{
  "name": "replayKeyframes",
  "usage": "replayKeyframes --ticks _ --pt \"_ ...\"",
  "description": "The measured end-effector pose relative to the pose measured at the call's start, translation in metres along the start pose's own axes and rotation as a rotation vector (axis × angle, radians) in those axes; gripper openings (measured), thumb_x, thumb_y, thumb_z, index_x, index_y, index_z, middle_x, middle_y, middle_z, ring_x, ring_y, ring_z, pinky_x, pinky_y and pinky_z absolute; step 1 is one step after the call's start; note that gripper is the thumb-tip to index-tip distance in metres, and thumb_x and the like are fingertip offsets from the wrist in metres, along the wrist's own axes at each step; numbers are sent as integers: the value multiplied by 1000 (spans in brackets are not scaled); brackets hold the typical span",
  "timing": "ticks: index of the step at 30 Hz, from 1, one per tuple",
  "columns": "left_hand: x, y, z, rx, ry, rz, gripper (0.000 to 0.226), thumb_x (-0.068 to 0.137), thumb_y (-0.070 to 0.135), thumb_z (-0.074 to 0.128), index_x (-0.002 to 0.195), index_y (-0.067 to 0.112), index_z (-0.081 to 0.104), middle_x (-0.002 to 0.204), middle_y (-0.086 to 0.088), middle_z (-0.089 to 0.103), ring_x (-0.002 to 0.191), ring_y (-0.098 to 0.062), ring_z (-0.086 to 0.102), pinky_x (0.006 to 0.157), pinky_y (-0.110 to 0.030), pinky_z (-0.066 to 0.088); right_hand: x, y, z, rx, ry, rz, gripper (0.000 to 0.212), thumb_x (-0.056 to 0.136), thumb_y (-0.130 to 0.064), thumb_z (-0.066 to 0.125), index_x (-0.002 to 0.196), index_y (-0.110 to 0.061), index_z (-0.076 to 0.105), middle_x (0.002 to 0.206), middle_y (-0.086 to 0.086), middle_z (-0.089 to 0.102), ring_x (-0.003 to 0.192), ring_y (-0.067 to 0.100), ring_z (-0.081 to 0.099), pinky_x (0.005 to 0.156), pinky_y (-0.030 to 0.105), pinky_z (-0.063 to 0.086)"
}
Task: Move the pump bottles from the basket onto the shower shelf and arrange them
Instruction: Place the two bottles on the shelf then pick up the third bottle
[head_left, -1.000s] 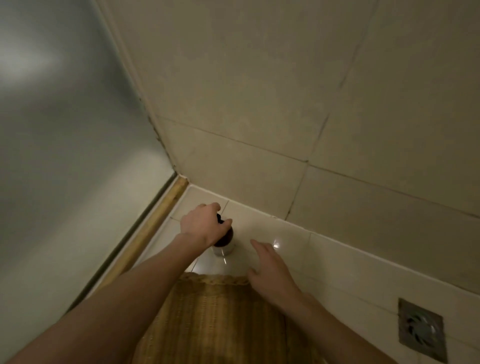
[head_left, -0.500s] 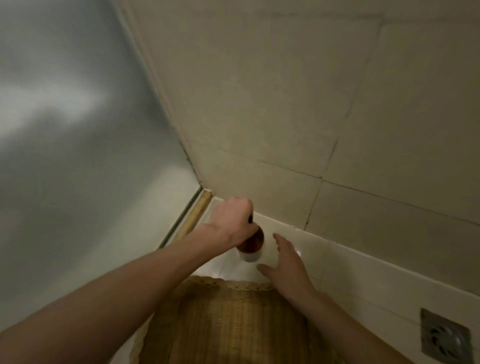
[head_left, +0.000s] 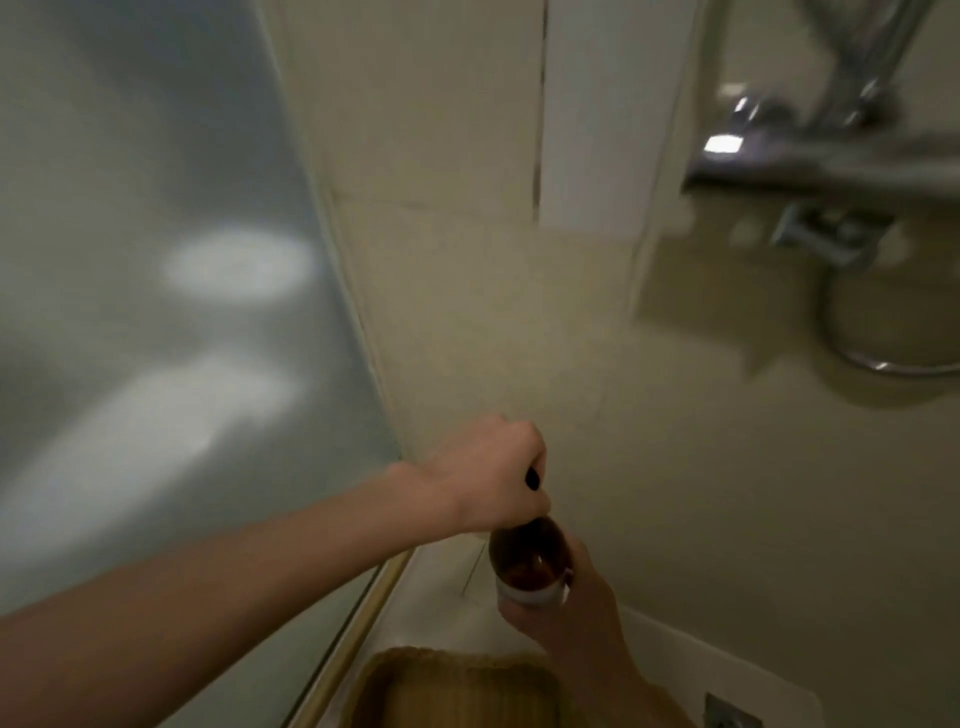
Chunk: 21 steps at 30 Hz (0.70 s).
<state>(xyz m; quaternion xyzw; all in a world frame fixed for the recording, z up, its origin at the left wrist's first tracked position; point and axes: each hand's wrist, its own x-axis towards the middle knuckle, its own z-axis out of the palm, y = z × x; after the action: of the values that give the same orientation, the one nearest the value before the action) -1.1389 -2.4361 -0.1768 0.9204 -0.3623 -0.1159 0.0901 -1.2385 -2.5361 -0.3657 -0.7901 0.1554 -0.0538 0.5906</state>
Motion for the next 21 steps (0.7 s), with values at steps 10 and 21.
replayKeyframes --ticks 10,21 --pt "-39 123 -239 88 144 199 23 77 35 62 96 22 65 95 -5 67 90 -26 61 75 -38 54 -64 -244 -130 10 144 -82 71 54 -44 81 115 -50 46 110 -25 61 99 -5 59 81 17 49" --pt "-48 283 -390 25 313 587 20 74 39 63 88 26 67 78 4 66 75 -20 63 65 -34 53 -137 -389 -268 5 585 -103 81 40 -48 84 111 -51 46 105 -21 64 98 -2 59 88 27 50"
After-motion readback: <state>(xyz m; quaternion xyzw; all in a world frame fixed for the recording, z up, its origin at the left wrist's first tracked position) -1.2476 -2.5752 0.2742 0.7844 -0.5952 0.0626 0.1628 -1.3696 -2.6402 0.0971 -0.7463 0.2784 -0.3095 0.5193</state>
